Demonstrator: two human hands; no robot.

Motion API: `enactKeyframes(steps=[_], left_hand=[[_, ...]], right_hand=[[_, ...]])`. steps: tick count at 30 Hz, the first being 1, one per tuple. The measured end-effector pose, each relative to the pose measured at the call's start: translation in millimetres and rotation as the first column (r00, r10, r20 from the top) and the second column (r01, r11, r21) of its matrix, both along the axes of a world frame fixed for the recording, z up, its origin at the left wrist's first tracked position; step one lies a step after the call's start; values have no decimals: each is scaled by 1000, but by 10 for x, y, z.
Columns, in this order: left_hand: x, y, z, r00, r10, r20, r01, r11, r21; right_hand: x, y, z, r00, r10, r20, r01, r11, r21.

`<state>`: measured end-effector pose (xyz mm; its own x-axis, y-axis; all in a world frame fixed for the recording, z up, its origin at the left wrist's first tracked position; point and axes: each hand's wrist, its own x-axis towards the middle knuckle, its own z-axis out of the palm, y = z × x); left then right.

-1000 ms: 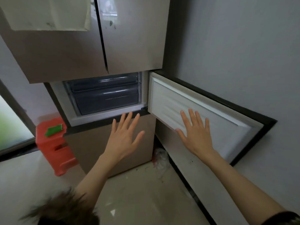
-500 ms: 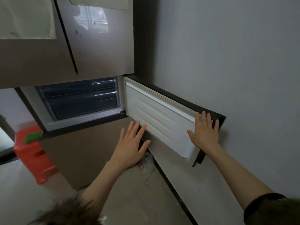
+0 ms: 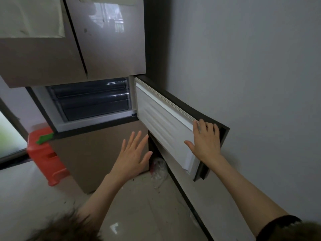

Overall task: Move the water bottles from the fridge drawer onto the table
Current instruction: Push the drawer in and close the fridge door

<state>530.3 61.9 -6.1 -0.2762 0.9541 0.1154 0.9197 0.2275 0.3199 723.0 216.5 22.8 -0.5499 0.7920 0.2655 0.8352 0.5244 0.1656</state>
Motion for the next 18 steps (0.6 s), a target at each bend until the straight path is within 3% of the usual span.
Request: enactKeyframes(steps=[3,6,9,14,18], left_hand=[[-34,-104,-70,1000,5,27,-6,1000,20],[-74,-212,-105,999,1,46,-2,1000,29],[-80,-314,-31,998,-7,64,4,999,51],[-224,-576,109,999,41,12,-43,981,188],[-304,-757,144,998,6,63,-22,967,255]], right_hand=[[-32,-125,23,971,189,-146,-185,982,40],[-131,-261,52,875,410,-258,-402,912,85],[-283,-395,85,783,516,-348,-545,838,17],[-657,-553,111,719,475,-507,-654,710,-263],[-1084,-728,114,668,348,-658,-683,637,-356]])
